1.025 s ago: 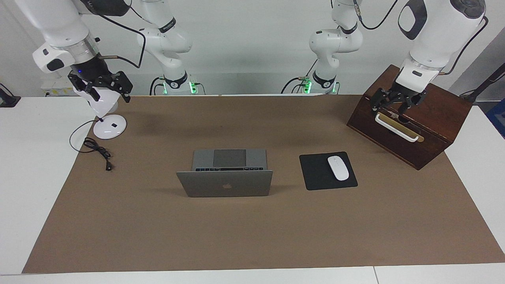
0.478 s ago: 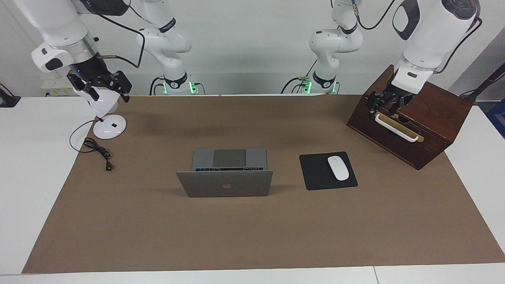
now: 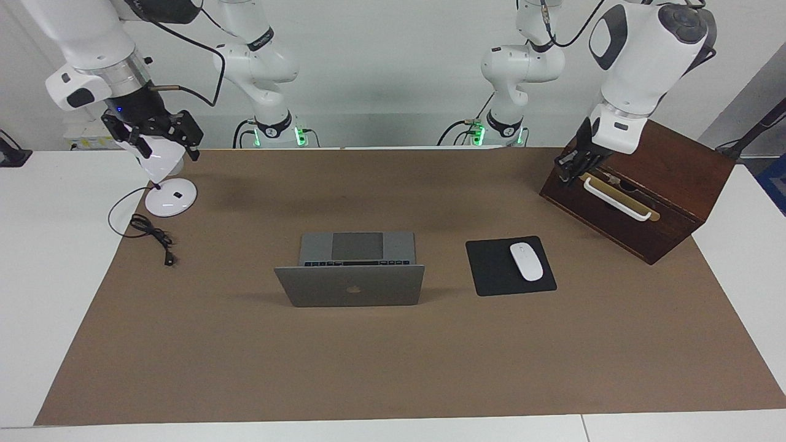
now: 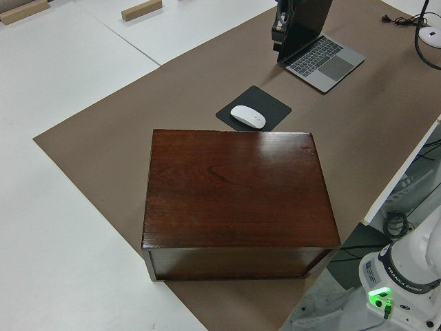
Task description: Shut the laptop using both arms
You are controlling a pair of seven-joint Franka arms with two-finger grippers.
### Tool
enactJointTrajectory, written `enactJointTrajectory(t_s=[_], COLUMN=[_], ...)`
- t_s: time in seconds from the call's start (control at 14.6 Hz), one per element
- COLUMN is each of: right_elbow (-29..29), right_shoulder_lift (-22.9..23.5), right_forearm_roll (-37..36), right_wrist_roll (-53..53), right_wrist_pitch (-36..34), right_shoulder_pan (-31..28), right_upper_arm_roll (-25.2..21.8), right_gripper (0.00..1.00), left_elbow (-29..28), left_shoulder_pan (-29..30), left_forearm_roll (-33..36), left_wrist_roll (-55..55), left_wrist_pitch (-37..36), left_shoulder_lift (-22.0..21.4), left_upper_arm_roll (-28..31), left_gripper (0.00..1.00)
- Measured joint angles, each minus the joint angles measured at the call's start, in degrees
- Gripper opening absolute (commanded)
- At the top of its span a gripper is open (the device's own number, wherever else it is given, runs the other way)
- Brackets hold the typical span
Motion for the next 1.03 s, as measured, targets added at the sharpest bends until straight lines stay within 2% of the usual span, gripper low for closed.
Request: enactJointTrajectory(t_s=[0.34,0.48,0.68,0.82,1.03], right_elbow=[-0.1,-0.2,-0.2,-0.2,-0.3], right_shoulder_lift=[0.5,1.0,1.3,1.3,1.5], right_forearm_roll=[0.0,0.0,0.0,0.0,0.0], right_wrist_roll=[-1.6,-1.6,-1.6,-1.6,-1.6], right_wrist_pitch=[6.7,8.3,8.5,8.6,12.8], right_shoulder_pan=[-0.1,-0.1,-0.1,-0.1,-0.1], right_upper_arm_roll=[0.0,0.0,0.0,0.0,0.0], right_gripper=[1.0,1.0,1.0,1.0,1.0], left_elbow=[-10.7,-13.2,-17.7,-20.0,-22.1], left_shoulder_pan=[-2.5,-4.5,-8.6,-10.2,-11.1], left_forearm_roll=[-8.1,-9.3,-13.4,-17.2,-29.3], left_wrist_roll=[-17.1,-27.8,-41.9,-45.2,-45.7], left_wrist_pitch=[11.3,15.9,26.4,30.5,36.3], left_shoulder_lift=[-4.3,-4.8,-4.5,-3.9,-2.5], left_upper_arm_roll=[-0.1,-0.2,-0.4,-0.5,-0.4], left_gripper=[0.12,0.1,0.03,0.0,0.0])
